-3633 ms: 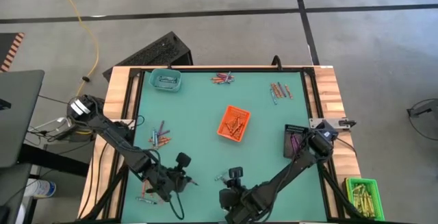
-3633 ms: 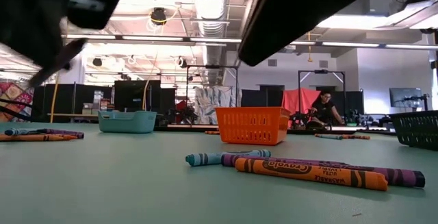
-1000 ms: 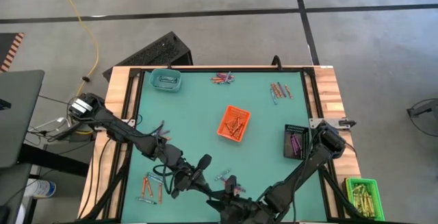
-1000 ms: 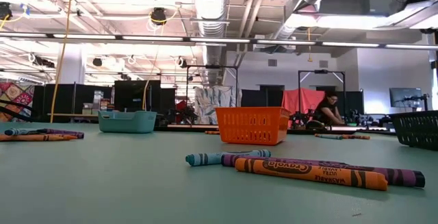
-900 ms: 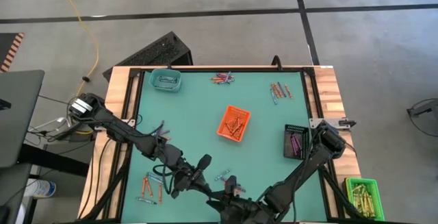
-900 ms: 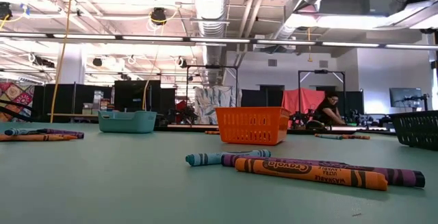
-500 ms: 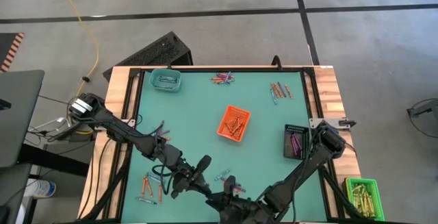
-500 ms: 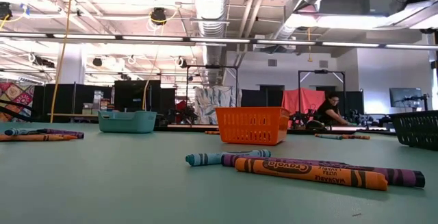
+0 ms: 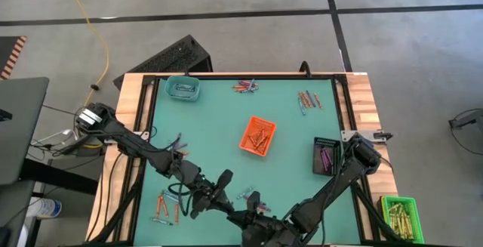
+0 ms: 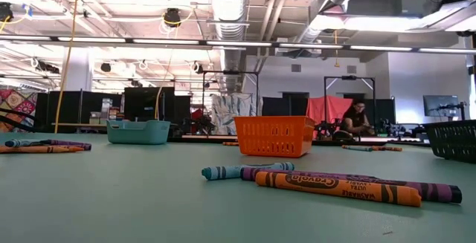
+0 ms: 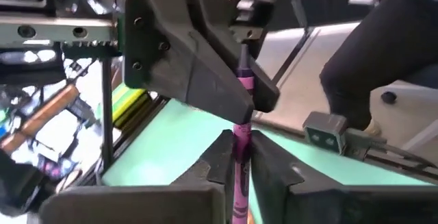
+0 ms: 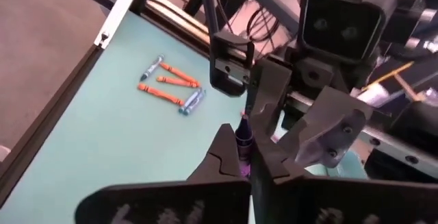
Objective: Sort crayons
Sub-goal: Put the violet crayon into black bin
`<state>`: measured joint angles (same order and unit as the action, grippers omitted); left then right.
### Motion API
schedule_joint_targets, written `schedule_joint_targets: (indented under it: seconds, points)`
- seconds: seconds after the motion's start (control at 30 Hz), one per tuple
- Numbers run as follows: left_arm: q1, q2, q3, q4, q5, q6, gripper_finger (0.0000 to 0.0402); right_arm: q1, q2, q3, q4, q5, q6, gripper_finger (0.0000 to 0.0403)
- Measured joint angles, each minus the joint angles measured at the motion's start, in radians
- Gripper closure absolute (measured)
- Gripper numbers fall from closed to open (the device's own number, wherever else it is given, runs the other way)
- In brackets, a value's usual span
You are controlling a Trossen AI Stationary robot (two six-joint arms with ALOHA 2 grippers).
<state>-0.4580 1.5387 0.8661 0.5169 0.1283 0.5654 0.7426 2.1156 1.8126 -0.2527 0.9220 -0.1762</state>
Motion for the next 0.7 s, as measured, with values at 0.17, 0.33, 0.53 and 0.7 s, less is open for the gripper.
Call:
schedule_joint_targets:
  seconds: [0.17, 0.33, 0.53, 0.7]
  points:
    - [-0.005, 0.000, 0.000, -0.052, -0.120, -0.045, 0.0293, -0.015, 0.000, 0.000, -0.149, -0.014, 0.180, 0.0400]
    - [-0.003, 0.000, 0.001, -0.160, -0.234, -0.130, 0.0238, -0.035, 0.000, 0.000, -0.412, -0.020, 0.458, 0.0401]
    - [-0.012, 0.000, 0.001, -0.288, -0.227, -0.229, 0.0227, -0.060, -0.018, 0.000, -0.805, -0.053, 0.846, 0.0401]
    - [-0.042, 0.000, 0.000, -0.323, -0.219, -0.270, 0.0233, -0.083, -0.045, 0.000, -1.126, -0.125, 1.149, 0.0401]
